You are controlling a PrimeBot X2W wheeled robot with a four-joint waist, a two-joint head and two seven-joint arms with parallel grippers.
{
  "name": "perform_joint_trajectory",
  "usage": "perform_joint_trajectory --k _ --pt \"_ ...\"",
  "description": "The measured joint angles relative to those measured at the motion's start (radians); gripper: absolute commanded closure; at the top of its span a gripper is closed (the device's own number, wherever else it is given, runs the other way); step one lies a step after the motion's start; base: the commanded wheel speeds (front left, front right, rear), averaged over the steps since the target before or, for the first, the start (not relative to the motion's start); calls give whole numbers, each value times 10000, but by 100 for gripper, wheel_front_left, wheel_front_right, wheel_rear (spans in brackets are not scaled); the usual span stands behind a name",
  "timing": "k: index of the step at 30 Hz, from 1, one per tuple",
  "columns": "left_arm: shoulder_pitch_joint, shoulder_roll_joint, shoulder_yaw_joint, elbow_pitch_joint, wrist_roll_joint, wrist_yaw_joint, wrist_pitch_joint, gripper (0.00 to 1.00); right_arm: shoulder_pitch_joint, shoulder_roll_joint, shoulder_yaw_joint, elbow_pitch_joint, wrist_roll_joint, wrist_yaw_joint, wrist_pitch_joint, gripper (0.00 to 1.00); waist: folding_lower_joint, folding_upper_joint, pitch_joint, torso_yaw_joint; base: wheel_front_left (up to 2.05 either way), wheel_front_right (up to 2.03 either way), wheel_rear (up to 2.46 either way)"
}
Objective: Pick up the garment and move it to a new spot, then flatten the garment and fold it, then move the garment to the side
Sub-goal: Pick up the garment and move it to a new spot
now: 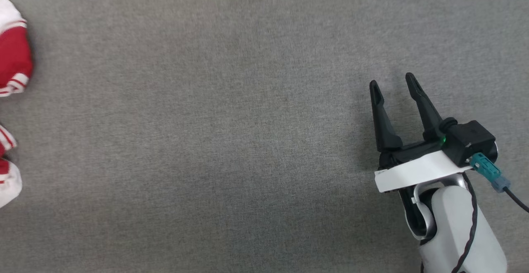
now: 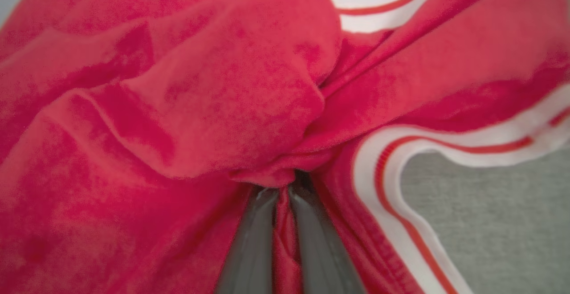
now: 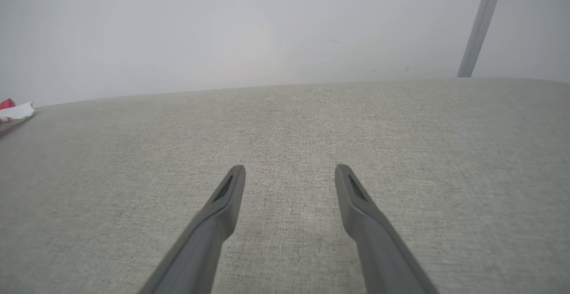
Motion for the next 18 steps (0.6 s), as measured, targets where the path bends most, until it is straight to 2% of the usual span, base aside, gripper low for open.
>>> perform_joint_trajectory --k 4,8,13,18 --pt "-117 -234 -433 194 194 10 -1371 100 24 4 94 215 144 0 0 0 1 0 -542 44 0 0 0" --pt "-639 -207 -901 -504 357 -2 -2257 100 195 2 173 345 531 0 -2 0 1 0 -1183 5 0 0 0" --pt "-1384 -69 -1791 -1841 857 -2 -2569 100 380 8 196 366 926 0 -2 0 0 0 -1687 -259 0 0 0" --pt "-2443 -215 -2777 -3632 1206 -2 -2295 100 471 2 196 268 1346 0 -2 0 0 0 -1724 -753 0 0 0"
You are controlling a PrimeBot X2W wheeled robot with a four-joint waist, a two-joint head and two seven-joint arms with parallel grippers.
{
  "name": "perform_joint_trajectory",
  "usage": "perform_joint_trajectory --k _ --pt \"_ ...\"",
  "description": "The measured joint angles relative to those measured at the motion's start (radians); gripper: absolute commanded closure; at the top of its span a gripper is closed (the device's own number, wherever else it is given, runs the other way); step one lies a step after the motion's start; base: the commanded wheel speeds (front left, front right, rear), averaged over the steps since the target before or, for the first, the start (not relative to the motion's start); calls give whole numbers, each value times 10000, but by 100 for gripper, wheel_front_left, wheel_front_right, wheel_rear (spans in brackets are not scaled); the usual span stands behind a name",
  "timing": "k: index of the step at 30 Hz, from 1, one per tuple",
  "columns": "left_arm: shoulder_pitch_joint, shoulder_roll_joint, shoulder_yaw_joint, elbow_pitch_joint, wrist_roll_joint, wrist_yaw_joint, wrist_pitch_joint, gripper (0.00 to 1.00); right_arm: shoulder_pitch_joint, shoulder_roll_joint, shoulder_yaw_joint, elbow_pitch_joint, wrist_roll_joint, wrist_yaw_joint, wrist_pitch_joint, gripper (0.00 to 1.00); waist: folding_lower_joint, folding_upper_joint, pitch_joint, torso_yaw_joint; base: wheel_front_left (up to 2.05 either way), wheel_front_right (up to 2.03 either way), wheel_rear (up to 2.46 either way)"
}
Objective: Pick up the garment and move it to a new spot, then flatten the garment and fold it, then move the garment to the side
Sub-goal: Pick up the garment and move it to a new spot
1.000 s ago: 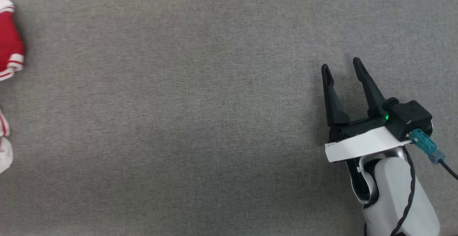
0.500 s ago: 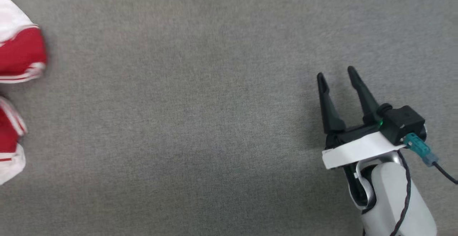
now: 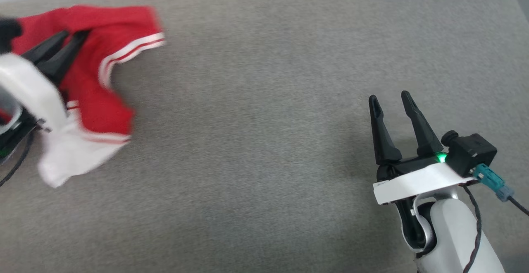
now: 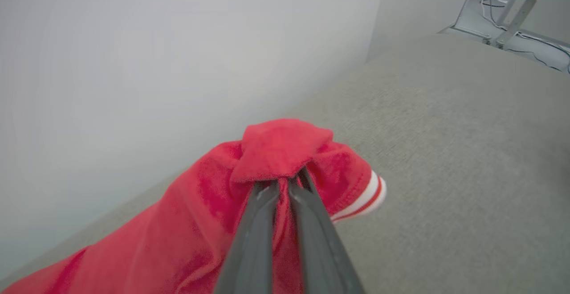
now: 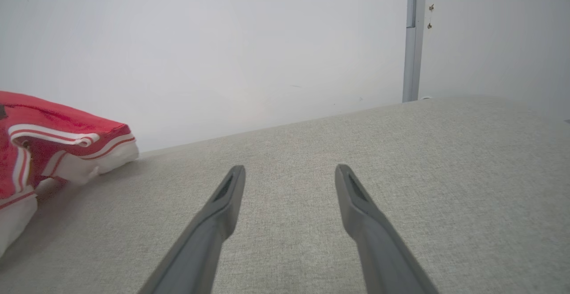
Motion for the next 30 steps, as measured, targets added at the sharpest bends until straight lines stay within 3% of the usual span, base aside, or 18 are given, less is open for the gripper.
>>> perform_joint_trajectory --k 4,13,24,30 --pt "-1084 -305 -719 -1154 167 2 458 100 -4 2 71 -153 428 0 0 0 0 0 201 -468 0 0 0" --pt "-3019 -1918 -2387 -3212 -61 0 1195 100 -25 -4 242 -500 1582 0 0 0 0 0 989 -1925 0 0 0" --pt "-1286 -817 -2520 -3210 378 0 4130 100 354 -4 385 -623 2554 0 0 0 0 0 1580 -3452 0 0 0" --pt "-1068 -767 -2447 -2963 767 -2 4949 100 463 -2 426 -667 2694 0 2 0 0 0 1736 -3719 0 0 0"
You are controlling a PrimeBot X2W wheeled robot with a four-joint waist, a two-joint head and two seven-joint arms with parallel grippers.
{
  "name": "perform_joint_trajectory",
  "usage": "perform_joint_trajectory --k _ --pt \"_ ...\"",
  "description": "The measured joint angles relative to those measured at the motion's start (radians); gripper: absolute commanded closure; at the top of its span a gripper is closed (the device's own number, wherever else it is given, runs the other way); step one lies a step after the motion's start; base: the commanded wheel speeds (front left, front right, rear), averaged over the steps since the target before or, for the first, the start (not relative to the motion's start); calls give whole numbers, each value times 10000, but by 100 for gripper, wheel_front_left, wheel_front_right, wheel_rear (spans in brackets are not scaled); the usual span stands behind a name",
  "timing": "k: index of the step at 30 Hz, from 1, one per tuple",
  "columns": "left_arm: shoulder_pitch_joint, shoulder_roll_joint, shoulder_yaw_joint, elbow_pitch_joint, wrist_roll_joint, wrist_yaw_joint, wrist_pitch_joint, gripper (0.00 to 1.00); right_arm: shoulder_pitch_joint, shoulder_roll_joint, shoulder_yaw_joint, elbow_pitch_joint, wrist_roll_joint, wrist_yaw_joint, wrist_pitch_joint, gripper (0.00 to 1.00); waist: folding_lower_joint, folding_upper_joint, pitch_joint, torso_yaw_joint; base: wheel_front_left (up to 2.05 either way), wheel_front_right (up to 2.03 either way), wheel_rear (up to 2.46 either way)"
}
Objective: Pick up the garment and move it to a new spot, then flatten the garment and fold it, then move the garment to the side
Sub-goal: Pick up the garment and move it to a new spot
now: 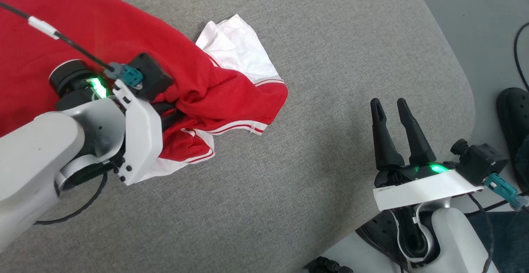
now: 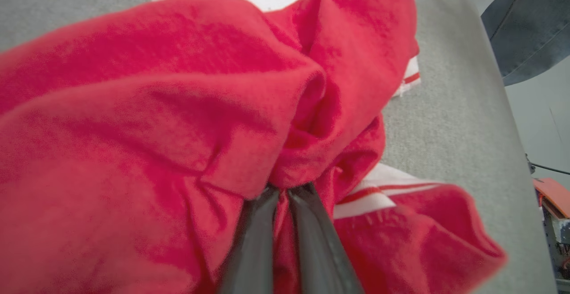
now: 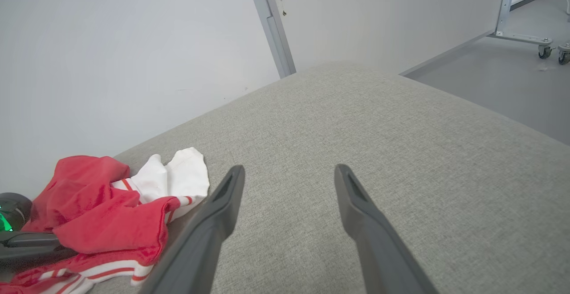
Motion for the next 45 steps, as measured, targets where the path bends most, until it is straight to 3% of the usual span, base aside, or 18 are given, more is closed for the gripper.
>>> perform_joint_trajectory --k 6,7,8,10,12,13,23,27,30,37,45 --pt "30 -280 54 144 403 -2 257 100 -60 0 52 -35 -4 0 0 0 0 0 76 23 0 0 0" --pt "29 -337 44 205 385 -2 127 94 -81 0 13 -38 -15 0 -2 0 0 0 65 61 0 0 0" --pt "23 -384 19 272 372 -2 -63 75 -88 2 -17 -33 -77 0 0 0 0 0 39 108 0 0 0" --pt "15 -470 -38 407 313 -2 -543 51 -90 4 -127 0 -234 0 0 0 0 0 -42 248 0 0 0" --pt "-8 -548 -73 606 104 -2 -1254 10 -82 4 -288 77 -453 0 0 0 0 0 -175 435 0 0 0" --pt "-20 -564 -73 679 23 0 -1574 0 -78 2 -366 115 -589 0 0 0 0 0 -254 558 0 0 0" --pt "973 -1147 -44 1595 -1313 0 -5599 0 147 10 -1384 704 -2458 0 -2 0 0 0 -1353 2231 0 0 0" --pt "2209 -1722 566 2673 -1894 2 -6186 0 290 8 -1812 888 -3126 0 0 0 0 0 -1864 3005 0 0 0" --pt "3373 -2426 1956 3419 -1946 17 -6209 0 410 10 -2130 1076 -3536 0 -2 0 0 0 -2236 3631 0 0 0" --pt "5646 -3753 4337 4566 -721 88 -6209 0 1176 12 -2752 1442 -3940 0 -2 0 0 0 -2963 4985 0 0 0" --pt "8382 -4506 7877 4301 1615 58 -6211 0 1893 6 -3149 1532 -4149 0 0 0 0 0 -4112 6235 0 0 0"
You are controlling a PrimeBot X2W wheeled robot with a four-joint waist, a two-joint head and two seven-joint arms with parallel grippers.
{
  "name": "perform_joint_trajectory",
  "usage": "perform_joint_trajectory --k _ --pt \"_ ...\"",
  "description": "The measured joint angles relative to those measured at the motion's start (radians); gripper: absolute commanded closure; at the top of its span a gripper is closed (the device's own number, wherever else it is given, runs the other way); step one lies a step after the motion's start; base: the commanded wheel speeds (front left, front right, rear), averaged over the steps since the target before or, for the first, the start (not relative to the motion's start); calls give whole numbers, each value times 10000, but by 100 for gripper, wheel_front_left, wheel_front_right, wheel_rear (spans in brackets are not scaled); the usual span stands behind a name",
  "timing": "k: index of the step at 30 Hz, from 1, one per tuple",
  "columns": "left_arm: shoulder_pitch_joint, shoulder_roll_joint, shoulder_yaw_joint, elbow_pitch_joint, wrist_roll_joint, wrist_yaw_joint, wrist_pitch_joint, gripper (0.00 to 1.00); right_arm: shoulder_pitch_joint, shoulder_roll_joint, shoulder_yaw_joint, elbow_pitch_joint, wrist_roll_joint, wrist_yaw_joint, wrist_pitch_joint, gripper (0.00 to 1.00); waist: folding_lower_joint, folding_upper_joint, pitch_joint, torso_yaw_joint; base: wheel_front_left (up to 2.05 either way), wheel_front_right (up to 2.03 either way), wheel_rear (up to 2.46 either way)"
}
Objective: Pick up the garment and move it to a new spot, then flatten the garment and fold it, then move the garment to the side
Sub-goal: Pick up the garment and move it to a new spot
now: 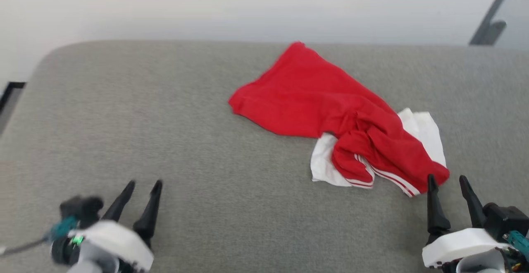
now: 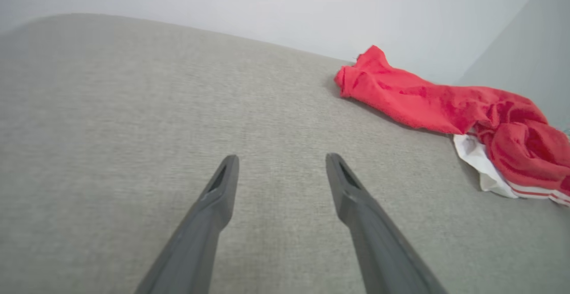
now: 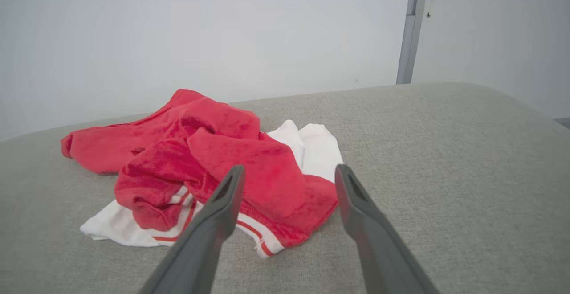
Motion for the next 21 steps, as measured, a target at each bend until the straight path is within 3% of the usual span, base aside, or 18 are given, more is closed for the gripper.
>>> perform_joint_trajectory --k 8,12,16,21 --pt "2526 -888 3358 -1701 2826 29 -8 0 265 0 -82 -86 -184 0 0 0 0 0 -883 483 0 0 0" --pt "3267 -1306 4475 -2598 3808 15 -8 0 272 0 -113 -291 -219 0 0 0 0 0 -1120 488 0 0 0" --pt "3584 -1707 4934 -3246 4297 -15 -8 0 294 0 -113 -497 -215 0 -2 0 0 0 -1183 418 0 0 0" --pt "3799 -1898 4736 -3595 4560 -29 -8 0 479 0 -128 -545 -176 0 -2 0 0 0 -1195 297 0 0 0"
